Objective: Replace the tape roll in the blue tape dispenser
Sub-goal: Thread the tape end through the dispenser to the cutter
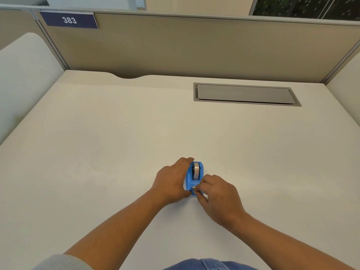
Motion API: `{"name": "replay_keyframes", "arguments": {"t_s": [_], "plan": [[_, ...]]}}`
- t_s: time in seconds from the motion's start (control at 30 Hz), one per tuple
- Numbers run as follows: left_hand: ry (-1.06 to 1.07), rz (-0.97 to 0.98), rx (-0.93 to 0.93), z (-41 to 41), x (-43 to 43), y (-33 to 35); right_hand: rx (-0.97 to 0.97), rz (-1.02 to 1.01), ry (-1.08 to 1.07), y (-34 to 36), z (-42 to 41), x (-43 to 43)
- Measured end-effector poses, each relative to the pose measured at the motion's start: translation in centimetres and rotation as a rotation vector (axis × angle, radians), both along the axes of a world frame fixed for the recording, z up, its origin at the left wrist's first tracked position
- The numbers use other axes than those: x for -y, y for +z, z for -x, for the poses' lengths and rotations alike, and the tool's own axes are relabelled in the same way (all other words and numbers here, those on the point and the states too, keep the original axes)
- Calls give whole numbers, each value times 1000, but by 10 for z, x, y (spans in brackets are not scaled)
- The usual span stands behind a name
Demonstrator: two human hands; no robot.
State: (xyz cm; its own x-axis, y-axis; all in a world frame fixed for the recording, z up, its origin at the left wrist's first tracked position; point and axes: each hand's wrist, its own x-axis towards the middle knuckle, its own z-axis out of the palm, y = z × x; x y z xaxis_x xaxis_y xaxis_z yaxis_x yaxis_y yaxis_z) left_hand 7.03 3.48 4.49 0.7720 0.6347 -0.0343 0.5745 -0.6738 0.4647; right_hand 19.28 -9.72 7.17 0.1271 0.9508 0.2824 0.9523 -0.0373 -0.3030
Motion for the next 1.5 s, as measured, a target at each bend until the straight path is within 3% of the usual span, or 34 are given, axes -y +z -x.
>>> {"name": "replay_keyframes", "arguments": {"t_s": [1.0, 1.17, 1.33, 1.5], "plan": [[-13, 12, -15, -2, -2, 2, 214, -83, 139, -29, -12, 6], [8, 9, -20, -2, -2, -1, -20, 23, 46, -27, -11, 20], [28, 17, -46, -4, -1, -4, -380, 156, -276, -21, -11, 19], [22, 19, -18, -4, -1, -2, -581, 151, -336, -16, -5, 4]]}}
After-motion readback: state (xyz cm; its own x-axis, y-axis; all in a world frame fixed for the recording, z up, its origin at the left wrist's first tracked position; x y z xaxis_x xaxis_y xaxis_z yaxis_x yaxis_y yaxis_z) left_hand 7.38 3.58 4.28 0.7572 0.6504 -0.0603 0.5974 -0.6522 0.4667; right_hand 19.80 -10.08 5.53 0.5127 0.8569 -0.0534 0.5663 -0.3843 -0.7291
